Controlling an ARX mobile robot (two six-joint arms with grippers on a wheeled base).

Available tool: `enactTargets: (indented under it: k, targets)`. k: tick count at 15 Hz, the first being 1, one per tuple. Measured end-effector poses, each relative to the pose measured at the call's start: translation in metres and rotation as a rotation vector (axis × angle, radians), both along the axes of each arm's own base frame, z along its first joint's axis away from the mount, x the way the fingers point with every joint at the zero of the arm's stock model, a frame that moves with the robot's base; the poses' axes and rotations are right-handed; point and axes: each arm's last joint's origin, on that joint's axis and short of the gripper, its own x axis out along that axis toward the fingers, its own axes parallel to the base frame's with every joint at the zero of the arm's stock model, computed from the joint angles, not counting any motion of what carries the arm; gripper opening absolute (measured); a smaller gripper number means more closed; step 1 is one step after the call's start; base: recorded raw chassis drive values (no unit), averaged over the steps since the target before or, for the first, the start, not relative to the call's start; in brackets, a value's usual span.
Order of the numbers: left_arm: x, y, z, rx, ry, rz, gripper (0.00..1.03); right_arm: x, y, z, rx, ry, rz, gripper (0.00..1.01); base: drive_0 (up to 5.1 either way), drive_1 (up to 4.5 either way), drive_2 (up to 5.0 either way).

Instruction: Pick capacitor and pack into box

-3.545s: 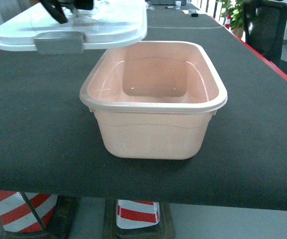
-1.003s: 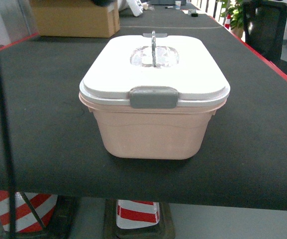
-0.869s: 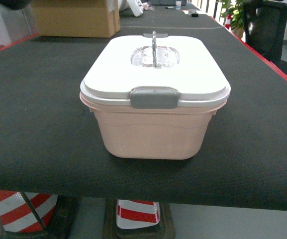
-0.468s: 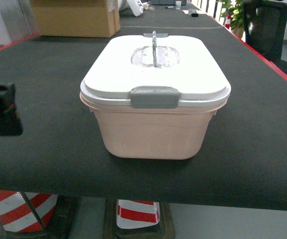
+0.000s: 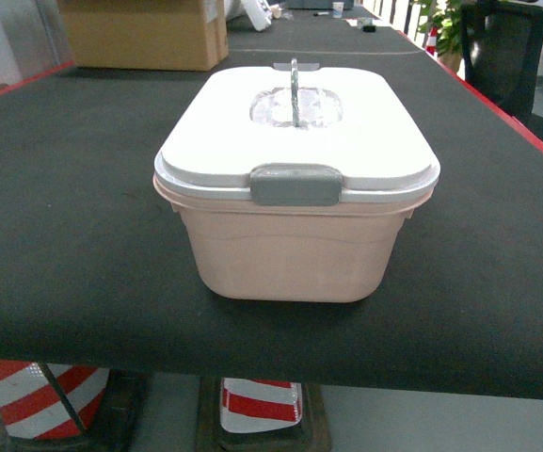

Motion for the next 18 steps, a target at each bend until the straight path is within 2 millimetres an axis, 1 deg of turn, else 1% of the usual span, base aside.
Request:
enactTargets:
  k: [1, 2, 3, 4, 6, 8, 11, 17, 18]
  targets:
    - [0.002, 0.000, 0.027, -0.001, -0.166, 0.001, 0.37, 0.000, 0.000, 0.000, 0.000, -0.002, -0.001, 0.98, 0.0, 0.00, 0.0]
    - [-0.020, -0.001, 0.042, -0.002, -0.252, -0.009, 0.05, 0.000, 0.000, 0.000, 0.000, -0.001, -0.002, 0.98, 0.0, 0.00, 0.0]
    - [-0.035, -0.001, 0.073, -0.005, -0.385, -0.005, 0.02, 0.000, 0.000, 0.000, 0.000, -0.001, -0.002, 0.98, 0.0, 0.00, 0.0]
    - [-0.046, -0.001, 0.084, -0.004, -0.407, -0.005, 0.02, 0.000, 0.000, 0.000, 0.000, -0.001, -0.002, 0.98, 0.0, 0.00, 0.0]
    - [-0.056, -0.001, 0.087, -0.005, -0.376, -0.005, 0.02, 0.000, 0.000, 0.000, 0.000, -0.001, -0.002, 0.98, 0.0, 0.00, 0.0]
    - [-0.066, -0.001, 0.092, -0.004, -0.399, -0.005, 0.02, 0.000, 0.000, 0.000, 0.000, -0.001, -0.002, 0.98, 0.0, 0.00, 0.0]
    - [-0.075, -0.001, 0.094, -0.005, -0.403, -0.005, 0.02, 0.000, 0.000, 0.000, 0.000, -0.001, -0.002, 0.98, 0.0, 0.00, 0.0]
    - [-0.079, -0.001, 0.094, -0.005, -0.399, -0.005, 0.02, 0.000, 0.000, 0.000, 0.000, -0.001, -0.001, 0.98, 0.0, 0.00, 0.0]
    - [-0.085, -0.001, 0.094, -0.004, -0.401, -0.005, 0.02, 0.000, 0.000, 0.000, 0.000, -0.001, -0.002, 0.98, 0.0, 0.00, 0.0]
